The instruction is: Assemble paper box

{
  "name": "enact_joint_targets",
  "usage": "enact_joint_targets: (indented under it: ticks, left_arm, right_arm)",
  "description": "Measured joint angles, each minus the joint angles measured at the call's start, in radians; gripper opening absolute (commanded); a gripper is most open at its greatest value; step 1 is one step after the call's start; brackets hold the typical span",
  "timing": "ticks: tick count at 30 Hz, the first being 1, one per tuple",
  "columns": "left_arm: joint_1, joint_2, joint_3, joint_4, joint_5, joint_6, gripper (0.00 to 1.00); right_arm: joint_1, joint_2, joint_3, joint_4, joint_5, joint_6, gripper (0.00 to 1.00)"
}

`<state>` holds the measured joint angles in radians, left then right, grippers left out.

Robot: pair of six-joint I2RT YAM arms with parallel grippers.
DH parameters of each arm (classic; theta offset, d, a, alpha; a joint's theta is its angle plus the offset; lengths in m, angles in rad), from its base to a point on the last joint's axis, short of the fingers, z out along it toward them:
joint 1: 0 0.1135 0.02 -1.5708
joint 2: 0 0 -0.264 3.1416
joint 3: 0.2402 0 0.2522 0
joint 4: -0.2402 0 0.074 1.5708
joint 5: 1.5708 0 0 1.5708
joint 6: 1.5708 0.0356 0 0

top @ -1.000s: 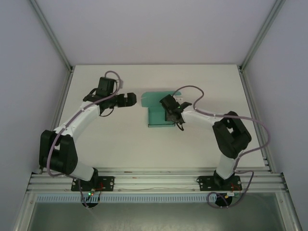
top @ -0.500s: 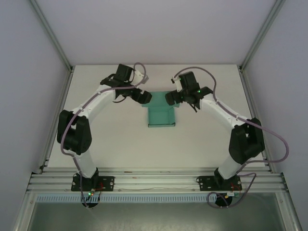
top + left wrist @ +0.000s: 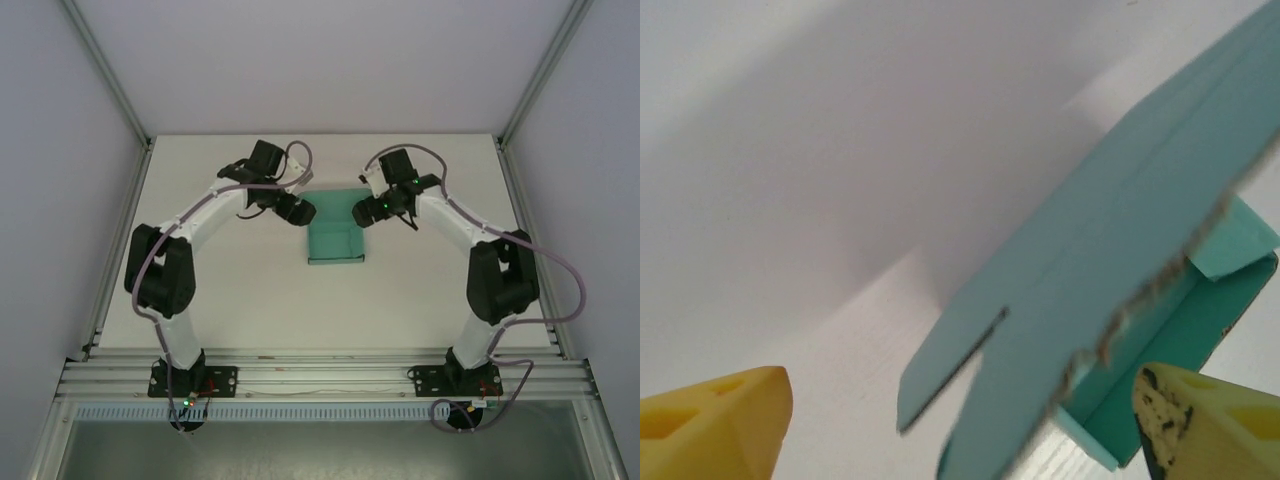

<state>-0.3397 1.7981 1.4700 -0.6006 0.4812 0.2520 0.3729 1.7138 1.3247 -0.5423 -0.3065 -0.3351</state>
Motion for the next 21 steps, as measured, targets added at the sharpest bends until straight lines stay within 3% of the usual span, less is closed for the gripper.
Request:
enact_joint_targets:
  ticks: [4, 8, 14, 21]
  left_arm:
    - [0.0, -0.182, -0.232, 0.112, -0.053, -0.098, 1.0]
    - [0.0, -0.313, -0.401, 0.216, -0.176, -0.242, 1.0]
    - [0.012, -0.303, -0.485, 0.289, -0.275, -0.408, 1.0]
    - [0.013, -0.284, -0.497, 0.338, -0.277, -0.485, 1.0]
  right_arm:
    - [-0.001, -0.156, -0.188, 0.05, 0.055, 0.153, 0.81]
    - [0.008, -0.238, -0.327, 0.157, 0.042, 0.338, 0.75]
    - [0.092, -0.132, -0.38, 0.296, 0.039, 0.489, 0.56]
    - [0.095, -0.038, -0.378, 0.385, 0.055, 0.565, 0.4]
